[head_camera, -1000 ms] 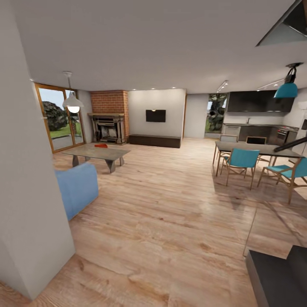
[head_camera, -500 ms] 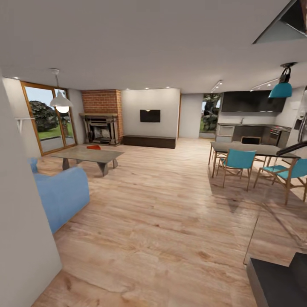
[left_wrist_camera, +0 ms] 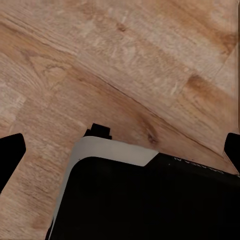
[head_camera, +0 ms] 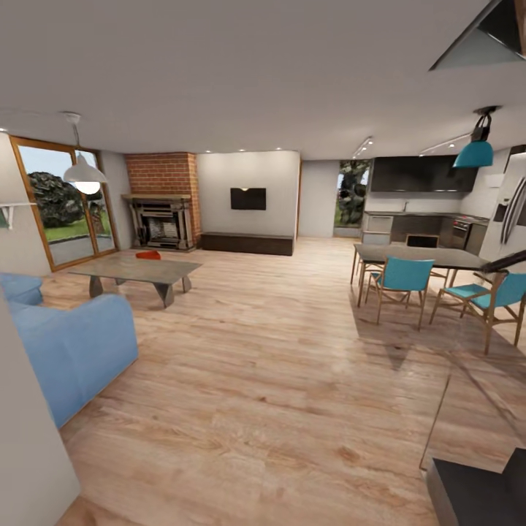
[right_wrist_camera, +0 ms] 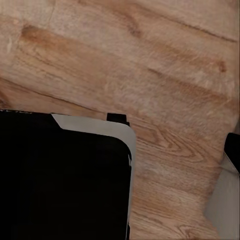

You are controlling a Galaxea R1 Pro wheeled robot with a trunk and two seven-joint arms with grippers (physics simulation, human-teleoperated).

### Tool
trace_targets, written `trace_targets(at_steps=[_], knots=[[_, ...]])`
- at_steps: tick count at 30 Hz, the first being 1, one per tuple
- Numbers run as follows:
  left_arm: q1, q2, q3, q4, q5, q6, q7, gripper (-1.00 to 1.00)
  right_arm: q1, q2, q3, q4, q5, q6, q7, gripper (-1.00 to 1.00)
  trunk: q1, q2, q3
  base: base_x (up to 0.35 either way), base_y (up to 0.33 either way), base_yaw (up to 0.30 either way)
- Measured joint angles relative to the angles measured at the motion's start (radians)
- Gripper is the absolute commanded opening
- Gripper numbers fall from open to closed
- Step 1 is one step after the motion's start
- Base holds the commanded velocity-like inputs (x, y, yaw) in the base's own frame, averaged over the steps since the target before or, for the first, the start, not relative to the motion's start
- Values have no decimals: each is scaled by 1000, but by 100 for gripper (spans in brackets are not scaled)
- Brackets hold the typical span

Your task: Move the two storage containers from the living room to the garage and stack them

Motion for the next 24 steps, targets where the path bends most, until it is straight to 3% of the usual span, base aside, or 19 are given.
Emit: trace_targets(at_steps=[24], knots=[[0,1,0,0,0,0,0,100,0,0,-1,0,-1,0,-1,100,0,0,0,323,0,0]])
